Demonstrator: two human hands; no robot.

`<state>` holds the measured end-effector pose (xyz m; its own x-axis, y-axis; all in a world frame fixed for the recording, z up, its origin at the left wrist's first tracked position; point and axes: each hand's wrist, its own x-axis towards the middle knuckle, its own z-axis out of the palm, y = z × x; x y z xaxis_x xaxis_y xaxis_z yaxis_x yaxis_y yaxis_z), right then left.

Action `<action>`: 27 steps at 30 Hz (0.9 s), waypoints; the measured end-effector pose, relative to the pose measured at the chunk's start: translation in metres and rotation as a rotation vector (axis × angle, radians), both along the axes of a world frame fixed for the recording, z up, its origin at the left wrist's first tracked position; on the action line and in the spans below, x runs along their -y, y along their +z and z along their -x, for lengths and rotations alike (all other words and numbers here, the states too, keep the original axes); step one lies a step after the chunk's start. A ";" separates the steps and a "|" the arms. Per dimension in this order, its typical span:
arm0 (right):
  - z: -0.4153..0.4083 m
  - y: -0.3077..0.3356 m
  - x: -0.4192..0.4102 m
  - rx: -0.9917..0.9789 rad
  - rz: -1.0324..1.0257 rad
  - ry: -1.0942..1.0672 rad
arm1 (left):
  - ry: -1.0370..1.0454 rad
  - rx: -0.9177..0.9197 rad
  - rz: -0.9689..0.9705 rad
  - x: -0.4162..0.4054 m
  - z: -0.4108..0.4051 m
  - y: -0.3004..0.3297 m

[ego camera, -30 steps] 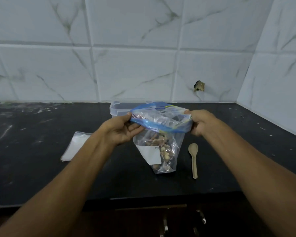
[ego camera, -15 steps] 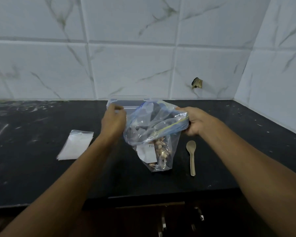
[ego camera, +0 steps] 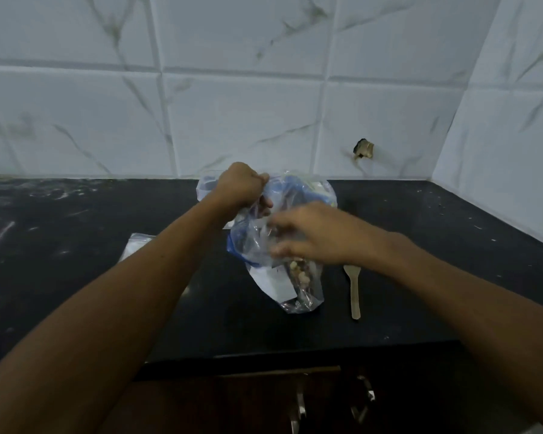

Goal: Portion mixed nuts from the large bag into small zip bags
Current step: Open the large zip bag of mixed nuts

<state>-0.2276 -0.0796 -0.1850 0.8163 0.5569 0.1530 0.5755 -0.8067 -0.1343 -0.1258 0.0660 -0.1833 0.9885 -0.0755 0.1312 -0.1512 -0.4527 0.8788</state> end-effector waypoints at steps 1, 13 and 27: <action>0.001 -0.005 0.002 -0.042 0.098 0.032 | 0.019 -0.098 0.168 0.000 -0.002 -0.001; 0.003 -0.015 0.049 -0.070 -0.461 -0.291 | 0.176 -0.644 1.059 -0.022 0.004 -0.032; -0.055 -0.028 0.042 -0.963 -1.340 -0.650 | -0.027 -0.590 0.760 -0.049 0.004 -0.045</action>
